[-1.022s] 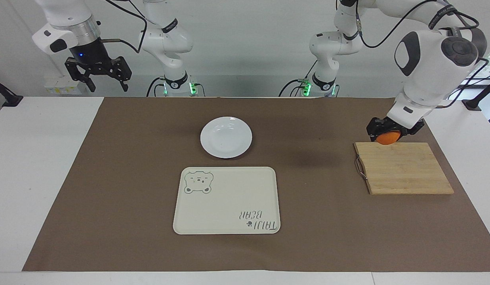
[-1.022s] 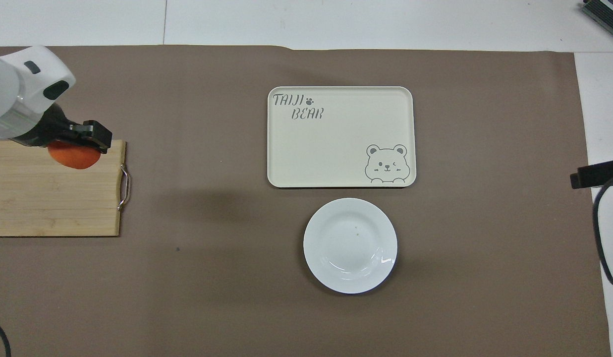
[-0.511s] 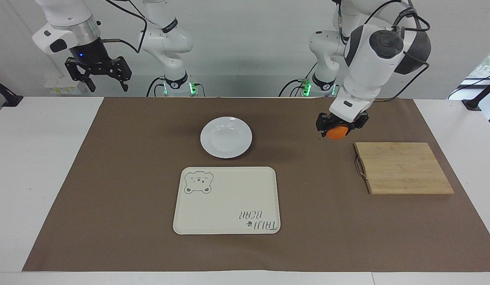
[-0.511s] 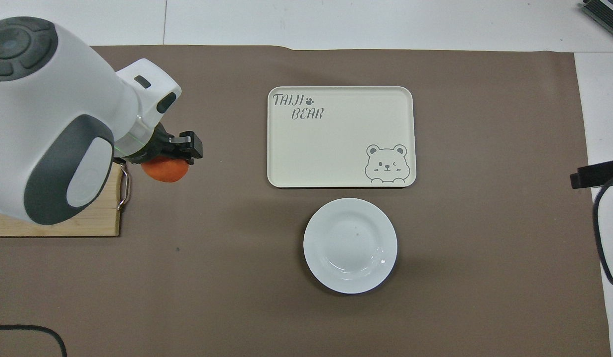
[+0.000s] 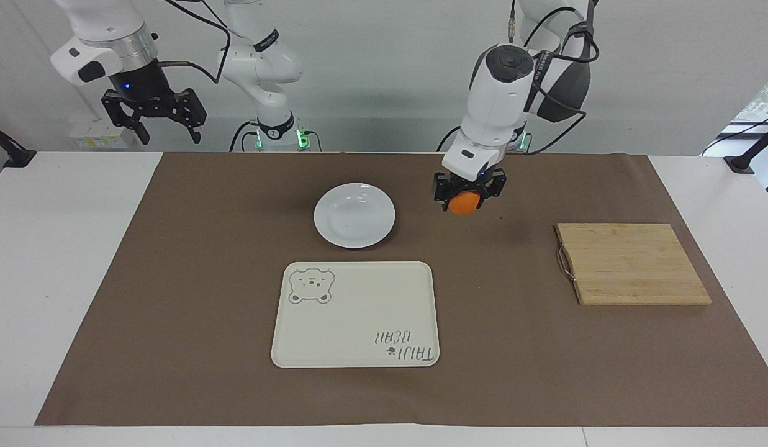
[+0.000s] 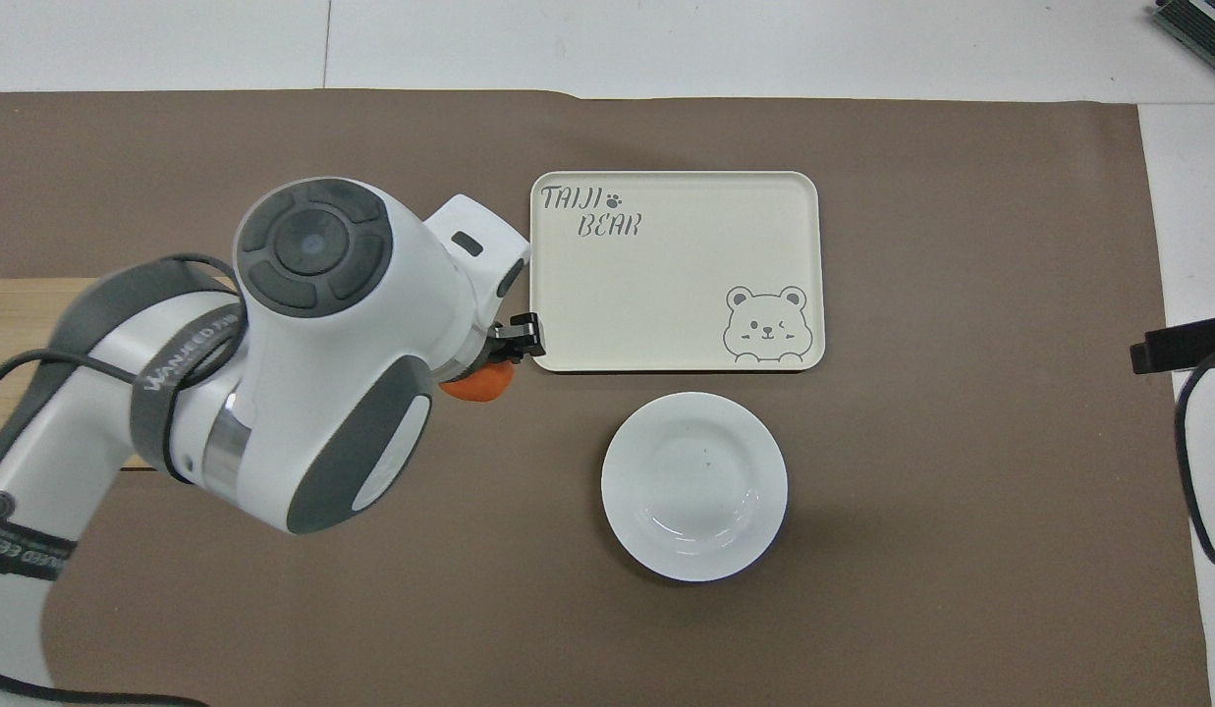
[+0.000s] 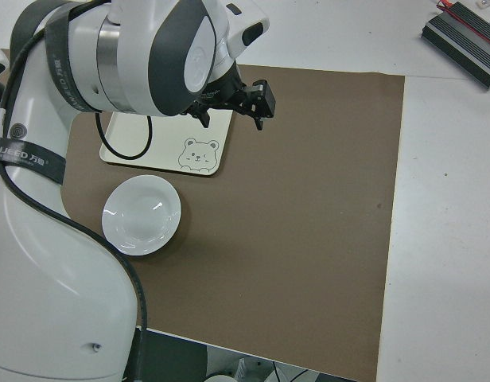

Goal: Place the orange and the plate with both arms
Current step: 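Lower the orange onto the white plate and open the left gripper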

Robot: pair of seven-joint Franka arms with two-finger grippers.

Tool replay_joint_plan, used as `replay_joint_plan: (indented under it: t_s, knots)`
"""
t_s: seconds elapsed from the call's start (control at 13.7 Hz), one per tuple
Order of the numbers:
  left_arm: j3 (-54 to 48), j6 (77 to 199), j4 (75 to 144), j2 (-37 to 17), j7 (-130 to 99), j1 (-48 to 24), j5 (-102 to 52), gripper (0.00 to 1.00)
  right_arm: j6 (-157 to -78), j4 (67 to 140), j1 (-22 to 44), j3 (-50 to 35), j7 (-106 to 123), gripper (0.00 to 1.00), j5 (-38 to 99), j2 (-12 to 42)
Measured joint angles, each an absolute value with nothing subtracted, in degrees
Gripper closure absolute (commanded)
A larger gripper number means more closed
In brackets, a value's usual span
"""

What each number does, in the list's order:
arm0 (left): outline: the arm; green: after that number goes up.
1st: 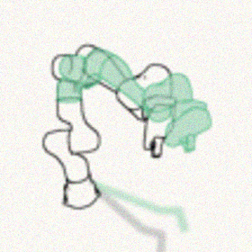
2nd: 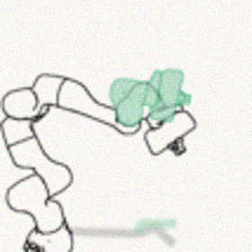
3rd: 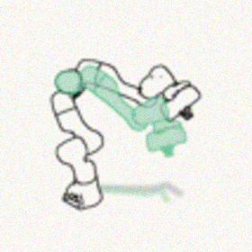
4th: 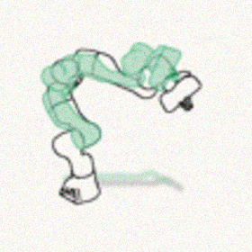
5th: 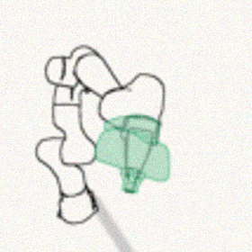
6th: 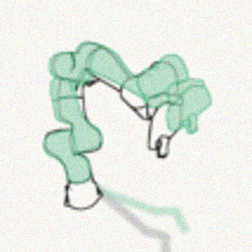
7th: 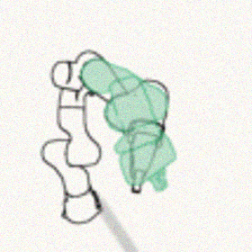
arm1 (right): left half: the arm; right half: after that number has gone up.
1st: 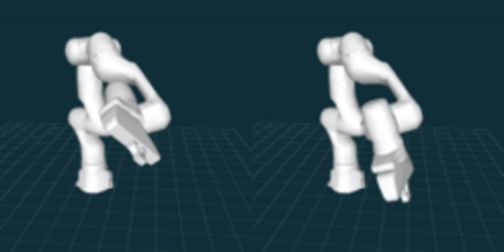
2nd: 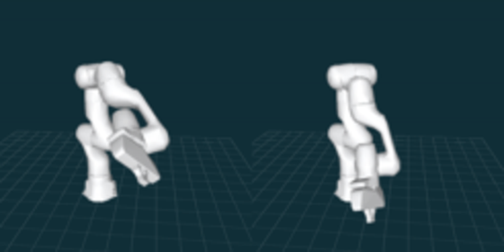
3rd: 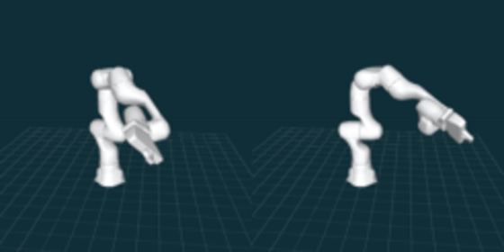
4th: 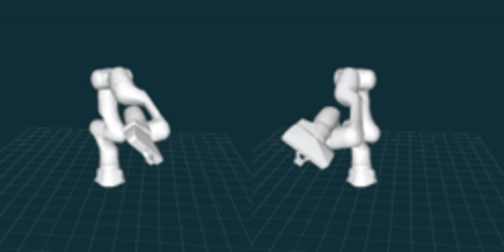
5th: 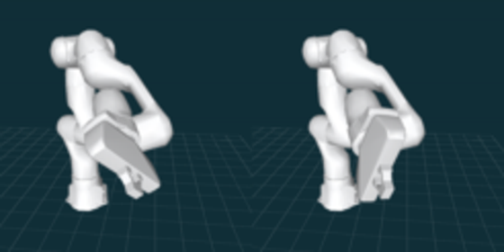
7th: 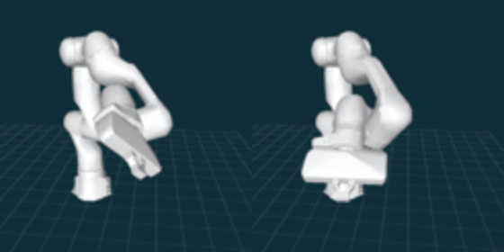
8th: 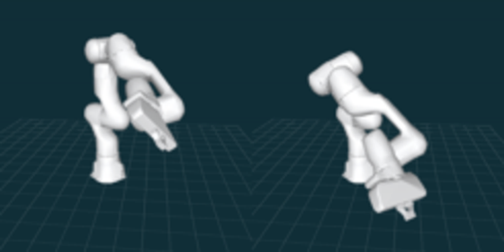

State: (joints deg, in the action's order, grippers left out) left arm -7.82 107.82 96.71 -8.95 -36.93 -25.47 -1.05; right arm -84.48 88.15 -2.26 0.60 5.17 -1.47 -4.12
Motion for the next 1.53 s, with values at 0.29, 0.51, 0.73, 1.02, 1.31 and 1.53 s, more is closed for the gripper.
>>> replay_joint_plan:
  t_s: [0.29,0.51,0.73,1.02,1.31,1.53]
  knots:
    - [-7.88,115.29,98.25,-13.34,-45.44,-32.51,-1.09,1.00,-84.48,88.15,-2.26,0.60,5.17,0.00,-1.47,-4.12]
    - [-7.89,122.28,101.29,-15.45,-49.90,-36.96,-1.09,1.00,-84.48,88.15,-2.26,0.60,5.17,0.00,-1.47,-4.12]
    - [-7.88,128.00,104.89,-16.52,-53.48,-41.02,-1.09,1.00,-84.48,88.15,-2.26,0.60,5.17,0.00,-1.47,-4.12]
    - [-7.79,134.65,106.36,-21.16,-59.59,-47.18,-1.05,1.00,-84.48,88.15,-2.26,0.60,5.17,0.00,-1.47,-4.12]
    - [-7.72,137.93,107.03,-24.47,-60.13,-48.05,-1.03,0.00,-84.48,88.15,-2.26,0.61,5.17,0.00,-1.47,-4.12]
    - [-6.68,138.58,106.45,-23.78,-60.09,-47.84,-1.01,0.00,-84.48,88.15,-2.26,0.61,5.17,0.00,-1.47,-4.12]
